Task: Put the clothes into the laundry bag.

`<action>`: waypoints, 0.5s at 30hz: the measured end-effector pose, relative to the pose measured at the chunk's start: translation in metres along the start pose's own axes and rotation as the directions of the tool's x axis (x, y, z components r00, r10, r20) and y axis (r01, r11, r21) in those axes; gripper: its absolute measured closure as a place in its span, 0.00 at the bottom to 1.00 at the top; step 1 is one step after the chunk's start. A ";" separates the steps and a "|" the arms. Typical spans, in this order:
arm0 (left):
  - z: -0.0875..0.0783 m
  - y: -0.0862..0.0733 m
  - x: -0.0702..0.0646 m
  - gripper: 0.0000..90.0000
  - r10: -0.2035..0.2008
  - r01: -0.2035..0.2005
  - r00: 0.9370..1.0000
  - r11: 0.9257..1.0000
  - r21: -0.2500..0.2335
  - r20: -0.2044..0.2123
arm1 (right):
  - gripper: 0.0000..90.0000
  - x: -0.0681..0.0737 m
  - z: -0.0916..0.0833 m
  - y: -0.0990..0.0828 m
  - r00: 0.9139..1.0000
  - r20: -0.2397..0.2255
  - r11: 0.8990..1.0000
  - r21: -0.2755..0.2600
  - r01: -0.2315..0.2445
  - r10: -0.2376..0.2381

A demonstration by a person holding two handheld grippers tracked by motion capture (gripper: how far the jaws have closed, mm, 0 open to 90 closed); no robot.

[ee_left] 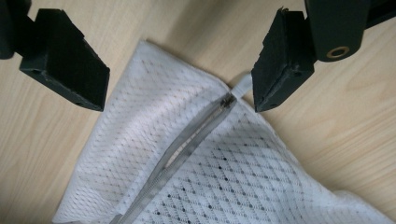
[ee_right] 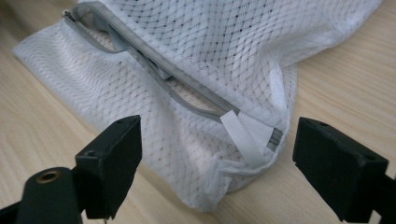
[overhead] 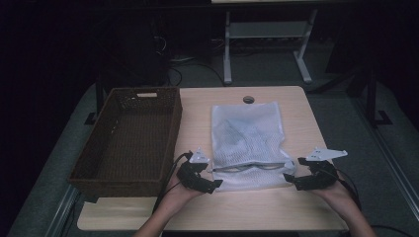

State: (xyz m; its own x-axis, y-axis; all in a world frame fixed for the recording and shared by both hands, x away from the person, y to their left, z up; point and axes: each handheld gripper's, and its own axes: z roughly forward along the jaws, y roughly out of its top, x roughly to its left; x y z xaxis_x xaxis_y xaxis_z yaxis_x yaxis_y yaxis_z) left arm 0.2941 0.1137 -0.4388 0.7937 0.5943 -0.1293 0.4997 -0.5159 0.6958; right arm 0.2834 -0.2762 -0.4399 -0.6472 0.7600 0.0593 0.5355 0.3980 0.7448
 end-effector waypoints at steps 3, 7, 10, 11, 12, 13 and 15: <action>-0.002 -0.004 -0.003 0.20 -0.005 0.005 1.000 1.000 -0.001 -0.002 | 0.17 0.002 -0.002 -0.001 1.000 0.006 1.000 -0.004 -0.002 0.002; -0.006 -0.012 -0.010 0.20 -0.007 0.007 1.000 1.000 -0.001 -0.007 | 0.17 0.005 -0.008 -0.006 1.000 0.010 1.000 -0.012 -0.011 0.011; -0.011 -0.019 -0.016 0.18 0.004 -0.004 1.000 1.000 0.000 -0.012 | 0.16 0.009 -0.012 -0.013 1.000 0.011 1.000 -0.017 -0.011 0.011; -0.012 -0.021 -0.017 0.18 0.006 -0.006 1.000 1.000 0.000 -0.011 | 0.15 0.010 -0.014 -0.015 1.000 0.009 1.000 -0.022 -0.007 0.007; -0.013 -0.023 -0.018 0.17 0.007 -0.007 1.000 1.000 0.002 -0.013 | 0.15 0.011 -0.015 -0.017 1.000 0.008 1.000 -0.025 -0.006 0.006; -0.013 -0.023 -0.018 0.16 0.007 -0.007 1.000 1.000 0.002 -0.013 | 0.15 0.012 -0.017 -0.020 1.000 0.008 1.000 -0.029 -0.005 0.006; -0.015 -0.027 -0.020 0.15 0.007 -0.007 1.000 1.000 0.004 -0.019 | 0.15 0.014 -0.019 -0.024 1.000 0.014 0.999 -0.031 -0.007 0.008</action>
State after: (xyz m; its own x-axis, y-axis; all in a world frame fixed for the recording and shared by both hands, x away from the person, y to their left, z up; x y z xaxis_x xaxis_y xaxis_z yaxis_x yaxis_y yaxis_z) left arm 0.2592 0.1249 -0.4442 0.7906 0.6023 -0.1107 0.4954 -0.5227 0.6938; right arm 0.2511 -0.2852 -0.4440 -0.6352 0.7703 0.0555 0.5232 0.3763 0.7646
